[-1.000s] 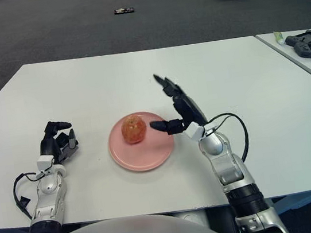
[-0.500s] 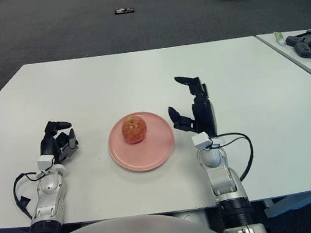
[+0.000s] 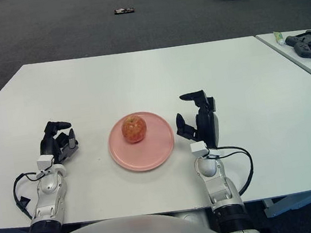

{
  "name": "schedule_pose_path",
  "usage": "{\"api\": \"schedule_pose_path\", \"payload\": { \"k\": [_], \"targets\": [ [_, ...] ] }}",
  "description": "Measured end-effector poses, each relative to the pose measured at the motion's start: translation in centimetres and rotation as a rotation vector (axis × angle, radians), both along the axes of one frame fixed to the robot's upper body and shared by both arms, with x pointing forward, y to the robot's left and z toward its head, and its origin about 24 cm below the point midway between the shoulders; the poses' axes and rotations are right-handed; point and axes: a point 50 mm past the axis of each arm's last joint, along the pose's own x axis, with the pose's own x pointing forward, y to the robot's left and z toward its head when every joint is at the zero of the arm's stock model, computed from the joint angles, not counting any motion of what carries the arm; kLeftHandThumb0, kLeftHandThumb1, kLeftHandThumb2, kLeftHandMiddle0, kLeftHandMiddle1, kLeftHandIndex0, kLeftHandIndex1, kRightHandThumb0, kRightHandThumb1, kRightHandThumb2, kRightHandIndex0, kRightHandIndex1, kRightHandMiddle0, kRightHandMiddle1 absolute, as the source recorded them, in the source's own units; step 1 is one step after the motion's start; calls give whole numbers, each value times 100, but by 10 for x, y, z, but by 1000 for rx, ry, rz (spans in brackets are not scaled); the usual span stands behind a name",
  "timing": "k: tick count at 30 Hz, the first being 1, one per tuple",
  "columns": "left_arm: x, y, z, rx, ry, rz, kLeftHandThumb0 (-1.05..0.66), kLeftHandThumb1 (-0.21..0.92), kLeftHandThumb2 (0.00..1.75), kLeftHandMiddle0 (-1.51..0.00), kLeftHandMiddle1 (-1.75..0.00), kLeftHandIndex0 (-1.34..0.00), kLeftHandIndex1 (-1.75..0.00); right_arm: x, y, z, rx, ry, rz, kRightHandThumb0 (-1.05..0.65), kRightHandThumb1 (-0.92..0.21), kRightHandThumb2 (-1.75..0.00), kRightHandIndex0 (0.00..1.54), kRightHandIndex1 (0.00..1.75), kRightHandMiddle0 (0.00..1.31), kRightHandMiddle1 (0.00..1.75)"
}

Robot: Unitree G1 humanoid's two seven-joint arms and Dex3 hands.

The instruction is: Put the apple into the plate.

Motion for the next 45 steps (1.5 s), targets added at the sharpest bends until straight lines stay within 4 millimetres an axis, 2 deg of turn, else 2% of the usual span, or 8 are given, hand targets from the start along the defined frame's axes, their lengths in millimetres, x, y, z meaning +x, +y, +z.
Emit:
{"api": "schedule_pose_path", "payload": {
  "k": [5, 14, 18, 19, 23, 32, 36, 45],
  "targets": [
    [0, 0, 0, -3, -1, 2, -40, 62, 95, -84, -175, -39, -175, -2, -2, -14, 41, 92, 6, -47, -92, -105, 46, 123, 29, 159],
    [0, 0, 0, -2, -2, 1, -39, 62, 94, -85, -175, -38, -175, -2, -4, -21, 128, 151, 39, -48, -92, -104, 50, 123, 34, 156],
    [0, 0, 0, -2, -2, 1, -39, 62, 94, -84, -175, -38, -175, -2, -5, -23, 152, 166, 32, -44, -86, -107, 55, 129, 41, 163],
    [0, 0, 0, -2, -1, 0, -39, 63, 94, -84, -175, -38, -175, -2, -5, -24, 161, 170, 27, -42, -81, -98, 57, 129, 38, 167],
    [-1, 0, 0, -2, -1, -2, -39, 63, 93, -83, -175, -38, -175, -2, -6, -25, 180, 179, 15, -39, -73, -85, 61, 128, 33, 173],
    [-1, 0, 1, -1, -2, -5, -39, 64, 92, -84, -175, -37, -175, -4, -7, -27, 250, 188, -26, -37, -72, -81, 64, 129, 31, 175],
    [-2, 0, 1, -1, 3, -6, -39, 64, 92, -84, -175, -37, -175, -5, -8, -28, 300, 195, -33, -38, -68, -86, 64, 128, 34, 175],
    [-2, -1, 1, -4, 7, -6, -39, 64, 92, -83, -175, -37, -175, -11, -10, -30, 517, 202, -47, -38, -66, -89, 59, 124, 35, 175]
  ]
}}
